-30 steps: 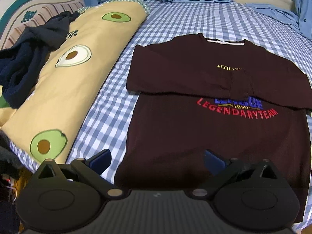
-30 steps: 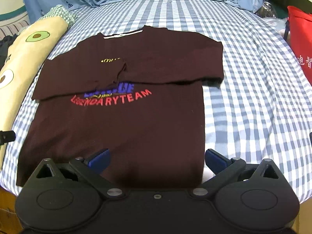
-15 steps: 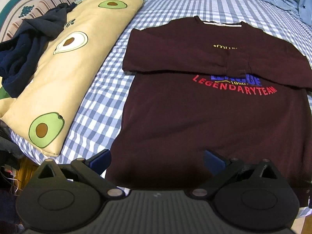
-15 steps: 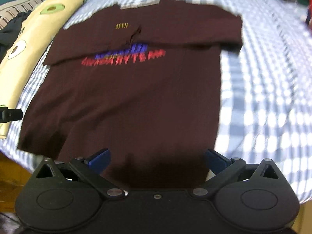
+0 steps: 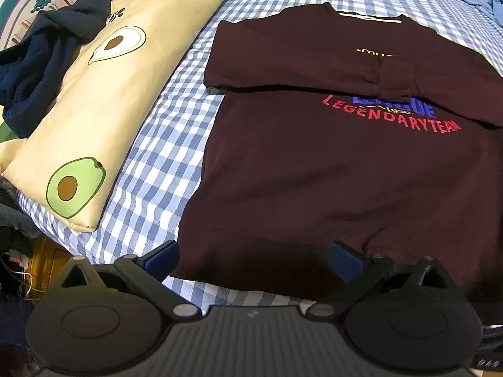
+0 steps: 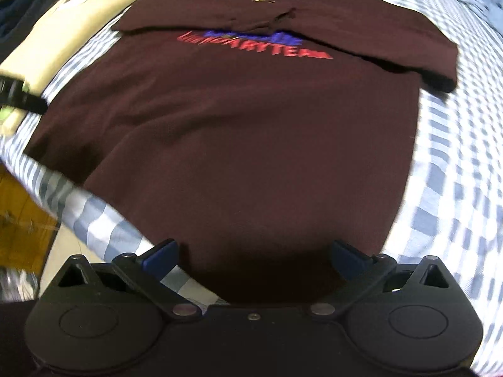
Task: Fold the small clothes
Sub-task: 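Close the right gripper on the hem while the left gripper grasps the hem too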
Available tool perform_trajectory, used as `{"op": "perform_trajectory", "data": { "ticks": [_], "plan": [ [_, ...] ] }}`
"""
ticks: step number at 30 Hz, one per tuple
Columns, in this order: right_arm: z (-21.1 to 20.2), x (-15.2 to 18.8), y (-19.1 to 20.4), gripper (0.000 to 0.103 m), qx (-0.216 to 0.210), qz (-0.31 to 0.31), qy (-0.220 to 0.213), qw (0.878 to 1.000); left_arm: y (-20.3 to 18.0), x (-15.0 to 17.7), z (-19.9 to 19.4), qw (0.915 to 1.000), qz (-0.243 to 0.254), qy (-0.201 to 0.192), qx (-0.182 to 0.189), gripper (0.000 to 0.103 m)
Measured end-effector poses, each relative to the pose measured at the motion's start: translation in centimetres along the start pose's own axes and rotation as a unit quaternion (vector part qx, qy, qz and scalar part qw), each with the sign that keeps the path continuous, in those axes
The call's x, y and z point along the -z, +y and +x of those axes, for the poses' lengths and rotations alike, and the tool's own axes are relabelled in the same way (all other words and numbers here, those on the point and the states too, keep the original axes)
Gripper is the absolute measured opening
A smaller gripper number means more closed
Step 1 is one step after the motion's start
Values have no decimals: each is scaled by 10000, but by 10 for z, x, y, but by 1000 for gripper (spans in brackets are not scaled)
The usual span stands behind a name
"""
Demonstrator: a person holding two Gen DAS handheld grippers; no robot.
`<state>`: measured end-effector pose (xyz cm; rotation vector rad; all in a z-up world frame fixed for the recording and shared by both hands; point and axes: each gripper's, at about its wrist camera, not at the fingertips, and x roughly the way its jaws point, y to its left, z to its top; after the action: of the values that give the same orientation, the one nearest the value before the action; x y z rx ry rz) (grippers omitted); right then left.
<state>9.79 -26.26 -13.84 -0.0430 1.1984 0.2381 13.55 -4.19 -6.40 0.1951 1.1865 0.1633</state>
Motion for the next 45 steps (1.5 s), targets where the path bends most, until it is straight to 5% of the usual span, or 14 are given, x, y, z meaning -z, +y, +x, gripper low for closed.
{"op": "perform_trajectory", "data": {
  "ticks": [13,20,25,31,40,45],
  "plan": [
    [17,11,51,102,2,-1484,-182,9888,18,-1,2,9996,-239,132,-55,102],
    [33,16,62,97,574,-1899,-164,9800,25,4,4,9996,-220,176,-45,102],
    [24,19,65,55,655,-1997,-497,9764,30,9,5,9997,-235,67,-95,102],
    [13,20,66,23,530,-2141,-554,9738,38,20,1,9993,-108,-324,139,102],
    [-21,-23,39,7,-161,-951,-517,9940,18,59,-1,9803,940,-1135,1315,102],
    [-34,-45,28,5,-333,-556,-517,9966,-24,80,16,9707,1552,-1351,1243,102]
  ]
}}
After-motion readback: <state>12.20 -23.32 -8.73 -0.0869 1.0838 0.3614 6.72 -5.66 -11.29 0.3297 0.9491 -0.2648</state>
